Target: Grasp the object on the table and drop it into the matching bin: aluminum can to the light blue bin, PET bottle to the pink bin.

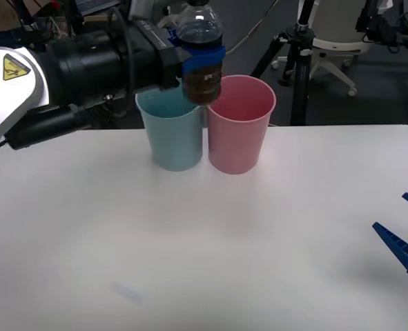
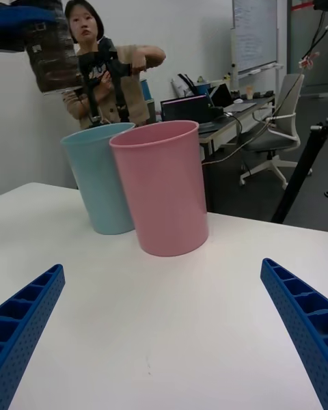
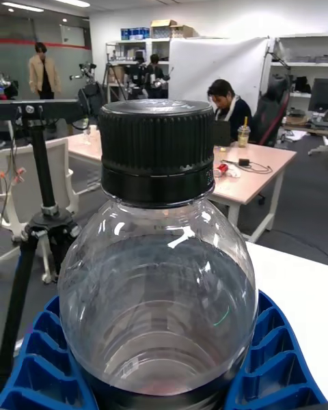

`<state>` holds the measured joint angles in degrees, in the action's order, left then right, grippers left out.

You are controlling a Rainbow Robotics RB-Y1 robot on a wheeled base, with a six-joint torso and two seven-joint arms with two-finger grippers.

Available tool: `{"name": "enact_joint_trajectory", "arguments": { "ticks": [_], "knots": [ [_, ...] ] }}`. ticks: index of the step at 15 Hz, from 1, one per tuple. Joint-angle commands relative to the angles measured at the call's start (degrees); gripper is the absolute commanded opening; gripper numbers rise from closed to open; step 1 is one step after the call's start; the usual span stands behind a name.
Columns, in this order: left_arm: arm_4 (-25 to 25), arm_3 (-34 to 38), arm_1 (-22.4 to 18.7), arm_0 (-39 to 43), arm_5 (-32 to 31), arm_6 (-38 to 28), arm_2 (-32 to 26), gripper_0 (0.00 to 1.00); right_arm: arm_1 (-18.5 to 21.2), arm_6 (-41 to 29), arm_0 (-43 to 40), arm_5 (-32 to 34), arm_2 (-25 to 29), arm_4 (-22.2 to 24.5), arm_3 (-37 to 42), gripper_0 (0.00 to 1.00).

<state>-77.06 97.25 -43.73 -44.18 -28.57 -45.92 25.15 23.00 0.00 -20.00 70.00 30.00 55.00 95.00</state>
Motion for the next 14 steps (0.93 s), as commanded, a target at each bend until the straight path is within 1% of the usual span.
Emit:
{"name": "enact_joint_trajectory", "arguments": {
  "ticks": [1,4,7,10,14],
  "knots": [
    [-4.7,-6.6,5.8,-3.3,0.0,0.6,0.1,0.0,0.0,0.0,0.0,0.0,0.0,0.0,0.0,1.0],
    [-7.9,-13.9,10.9,-6.6,0.0,2.0,0.1,0.0,0.0,0.0,0.0,0.0,0.0,0.0,0.0,1.0],
    [-11.0,-19.6,15.0,-8.6,0.4,3.0,0.1,0.0,0.0,0.0,0.0,0.0,0.0,0.0,0.0,1.0],
    [-13.8,-21.8,18.2,-9.0,1.9,3.5,0.1,0.0,0.0,0.0,0.0,0.0,0.0,0.0,0.0,1.0],
    [-15.7,-23.3,20.5,-9.1,4.6,3.5,0.0,0.0,0.0,0.0,0.0,0.0,0.0,0.0,0.0,1.0]
  ]
}}
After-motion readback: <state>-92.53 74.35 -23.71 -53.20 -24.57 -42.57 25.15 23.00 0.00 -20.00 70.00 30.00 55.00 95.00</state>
